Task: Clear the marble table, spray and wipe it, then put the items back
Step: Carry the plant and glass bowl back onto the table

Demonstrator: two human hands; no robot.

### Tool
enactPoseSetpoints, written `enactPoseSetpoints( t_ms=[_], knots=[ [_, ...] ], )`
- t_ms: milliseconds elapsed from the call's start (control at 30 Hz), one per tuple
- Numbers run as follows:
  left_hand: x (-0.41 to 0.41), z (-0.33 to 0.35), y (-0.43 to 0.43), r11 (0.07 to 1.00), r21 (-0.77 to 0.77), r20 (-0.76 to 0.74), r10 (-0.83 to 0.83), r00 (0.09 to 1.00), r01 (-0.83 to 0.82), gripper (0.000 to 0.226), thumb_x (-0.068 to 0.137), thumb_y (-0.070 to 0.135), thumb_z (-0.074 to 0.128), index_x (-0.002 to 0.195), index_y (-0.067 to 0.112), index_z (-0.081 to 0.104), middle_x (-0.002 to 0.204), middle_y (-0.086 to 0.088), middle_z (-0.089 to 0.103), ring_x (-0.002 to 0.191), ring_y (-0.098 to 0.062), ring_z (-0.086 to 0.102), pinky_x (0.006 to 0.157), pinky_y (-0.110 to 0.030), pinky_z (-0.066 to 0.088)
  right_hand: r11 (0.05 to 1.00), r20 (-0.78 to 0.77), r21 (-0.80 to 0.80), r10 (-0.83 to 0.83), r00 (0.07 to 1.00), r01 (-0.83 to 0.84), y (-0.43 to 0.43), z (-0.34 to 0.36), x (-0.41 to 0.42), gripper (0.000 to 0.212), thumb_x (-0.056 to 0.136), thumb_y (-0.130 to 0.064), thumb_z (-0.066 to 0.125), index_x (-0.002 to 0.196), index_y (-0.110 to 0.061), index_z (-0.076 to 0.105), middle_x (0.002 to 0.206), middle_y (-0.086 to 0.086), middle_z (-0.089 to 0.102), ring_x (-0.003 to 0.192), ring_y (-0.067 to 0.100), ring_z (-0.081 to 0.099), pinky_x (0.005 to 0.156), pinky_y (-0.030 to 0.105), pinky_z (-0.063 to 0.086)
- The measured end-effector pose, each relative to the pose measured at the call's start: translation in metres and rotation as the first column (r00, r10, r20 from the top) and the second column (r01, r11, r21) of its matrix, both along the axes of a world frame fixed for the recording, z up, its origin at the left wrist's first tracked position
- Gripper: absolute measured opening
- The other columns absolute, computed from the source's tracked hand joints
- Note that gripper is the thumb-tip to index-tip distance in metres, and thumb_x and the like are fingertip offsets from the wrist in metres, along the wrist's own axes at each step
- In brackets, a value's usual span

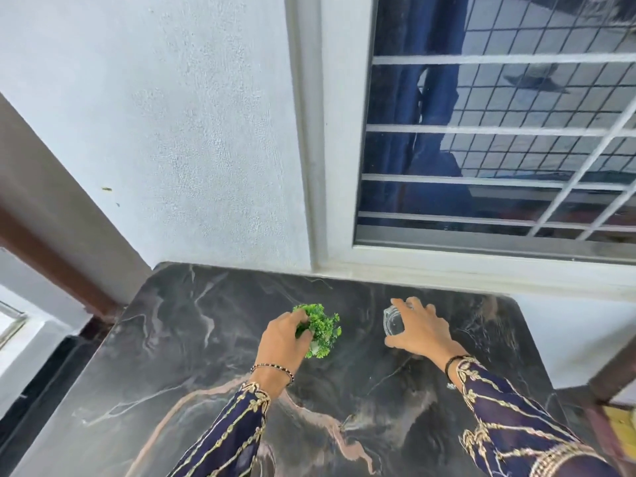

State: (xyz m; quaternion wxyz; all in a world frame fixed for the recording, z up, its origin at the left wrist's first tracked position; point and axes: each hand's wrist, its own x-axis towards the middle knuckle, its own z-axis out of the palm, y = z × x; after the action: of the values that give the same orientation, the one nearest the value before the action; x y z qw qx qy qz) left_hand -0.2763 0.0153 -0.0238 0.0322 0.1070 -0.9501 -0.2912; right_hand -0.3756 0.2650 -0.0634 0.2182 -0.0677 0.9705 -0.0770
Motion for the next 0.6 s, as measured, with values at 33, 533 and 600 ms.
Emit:
enactPoseSetpoints(
  t_ms=[33, 533, 600],
  knots=[
    [0.001, -0.001, -0.005, 1.000, 0.008, -0.001, 0.006, 1.000, -0.006, 0.011, 0.084, 0.017, 0.062, 0.095, 0.016, 0.064, 0.087, -0.002, 0.065, 0.071, -0.018, 0.057, 0.064, -0.024, 0.040, 1.000, 0.013, 0.019, -0.013, 1.000, 0.013, -0.003, 0.001, 0.000, 0.096, 0.078, -0.054, 0.072, 0.157, -0.032, 0.023, 0.161, 0.003, 0.025, 0.142, 0.037, 0.031, 0.107, 0.054, 0.040],
    [-0.001, 0.008, -0.105, 0.998, 0.064, -0.020, 0.019, 1.000, -0.018, 0.018, 0.085, 0.019, 0.060, 0.102, 0.017, 0.065, 0.092, -0.003, 0.068, 0.080, -0.021, 0.062, 0.069, -0.025, 0.041, 0.975, -0.040, -0.171, 0.135, 0.990, -0.140, -0.175, 0.017, 0.038, 0.070, 0.087, -0.029, 0.070, 0.149, -0.018, 0.040, 0.163, 0.006, 0.024, 0.149, 0.031, 0.014, 0.119, 0.041, 0.026],
    [-0.003, 0.010, -0.126, 0.996, 0.084, -0.023, 0.042, 0.999, -0.040, 0.017, 0.084, 0.018, 0.061, 0.099, 0.018, 0.066, 0.090, -0.004, 0.070, 0.081, -0.023, 0.064, 0.067, -0.023, 0.040, 0.948, -0.020, -0.295, 0.120, 0.993, -0.120, -0.209, 0.018, 0.041, 0.068, 0.087, -0.027, 0.071, 0.147, -0.016, 0.042, 0.159, 0.004, 0.030, 0.146, 0.028, 0.021, 0.117, 0.036, 0.028]
  ],
)
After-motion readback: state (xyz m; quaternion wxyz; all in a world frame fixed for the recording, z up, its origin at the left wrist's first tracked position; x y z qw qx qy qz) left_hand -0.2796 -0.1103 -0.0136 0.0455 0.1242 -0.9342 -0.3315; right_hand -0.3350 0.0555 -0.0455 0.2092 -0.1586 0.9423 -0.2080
